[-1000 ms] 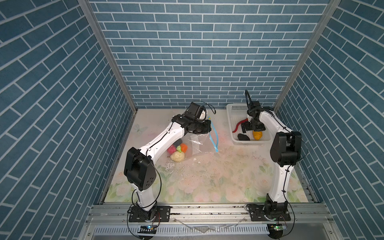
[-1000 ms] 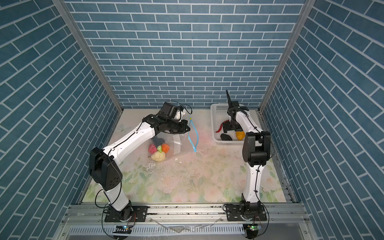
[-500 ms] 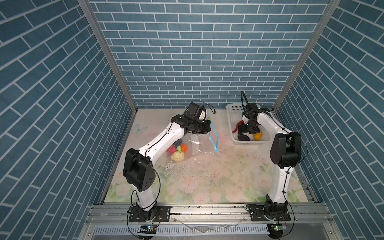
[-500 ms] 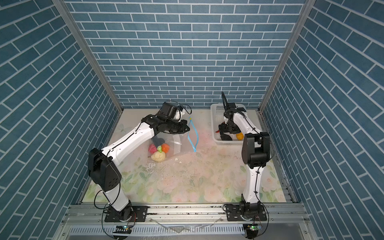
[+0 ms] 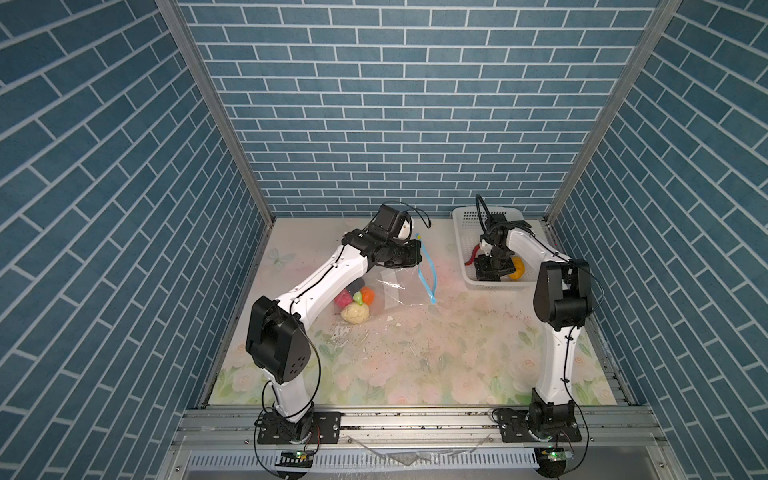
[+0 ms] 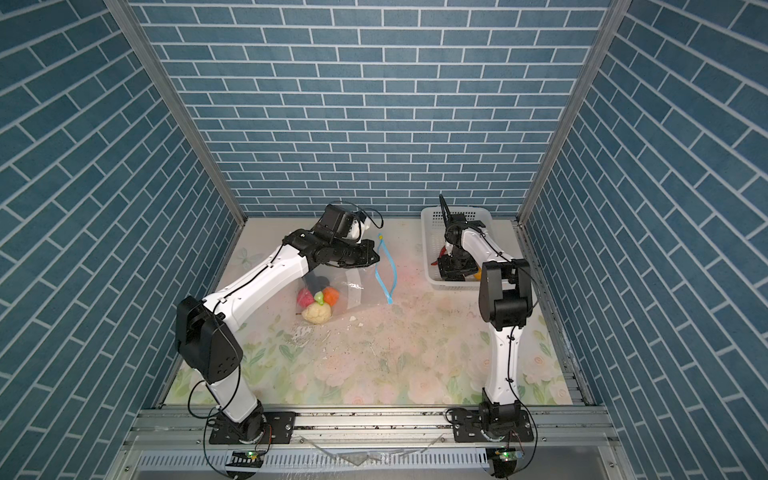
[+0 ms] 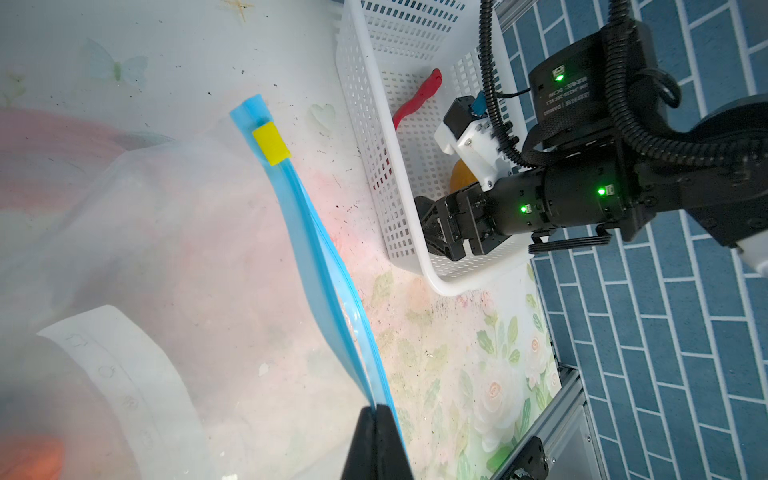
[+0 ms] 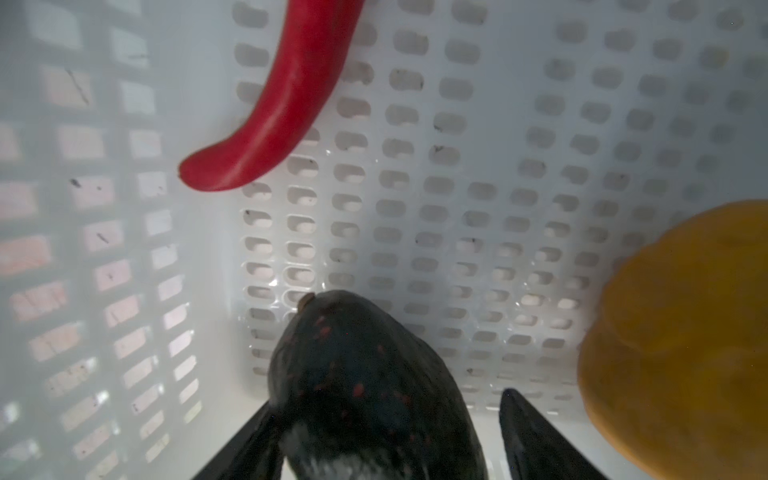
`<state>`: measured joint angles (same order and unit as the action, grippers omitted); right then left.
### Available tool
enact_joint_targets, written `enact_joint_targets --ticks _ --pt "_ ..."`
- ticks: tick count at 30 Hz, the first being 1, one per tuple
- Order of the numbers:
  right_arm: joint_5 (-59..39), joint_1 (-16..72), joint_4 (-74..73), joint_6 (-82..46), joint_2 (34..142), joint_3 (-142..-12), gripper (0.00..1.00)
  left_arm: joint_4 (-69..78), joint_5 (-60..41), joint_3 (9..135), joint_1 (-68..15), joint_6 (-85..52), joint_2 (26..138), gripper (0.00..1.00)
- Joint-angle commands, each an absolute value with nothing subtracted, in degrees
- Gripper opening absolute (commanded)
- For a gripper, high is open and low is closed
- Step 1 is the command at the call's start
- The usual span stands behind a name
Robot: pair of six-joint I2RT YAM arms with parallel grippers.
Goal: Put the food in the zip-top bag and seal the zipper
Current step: 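Lower the right gripper and grasp the dark avocado in the basket, then lift the avocado with the right gripper and carry it over the bag mouth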
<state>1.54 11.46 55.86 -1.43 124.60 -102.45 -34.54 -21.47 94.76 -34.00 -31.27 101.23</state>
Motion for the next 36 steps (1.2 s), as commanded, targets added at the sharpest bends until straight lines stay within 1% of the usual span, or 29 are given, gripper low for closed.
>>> enact_joint_targets --ticks 1,7,13,22,27,32,36 --pt "2.4 11.3 56.1 0.1 125.3 -102.5 0.78 -34.1 -20.9 94.1 -34.3 -30.8 99.5 0.03" --pt "1.9 11.3 55.9 -0.3 125.2 -102.7 0.73 -34.1 -20.8 94.1 -34.3 -30.9 99.7 0.03" --pt "0.6 11.3 56.4 -1.4 123.1 -103.4 0.67 -33.8 -20.9 94.4 -34.3 -31.1 100.1 0.03" --pt "-1.4 10.4 54.1 -4.6 117.0 -100.3 0.63 -33.2 -21.0 94.4 -34.3 -31.7 100.8 0.03" --pt "-4.7 9.8 51.9 -6.7 112.8 -98.2 0.62 -33.1 -21.1 95.1 -34.3 -31.8 101.7 0.03" --pt "-11.8 9.8 47.7 -9.8 106.4 -93.1 0.61 -33.0 -21.4 95.8 -34.3 -32.1 102.4 0.03" --pt "-18.2 10.2 45.0 -13.1 102.2 -89.3 0.59 -32.8 -21.8 96.4 -34.3 -32.3 103.0 0.03"
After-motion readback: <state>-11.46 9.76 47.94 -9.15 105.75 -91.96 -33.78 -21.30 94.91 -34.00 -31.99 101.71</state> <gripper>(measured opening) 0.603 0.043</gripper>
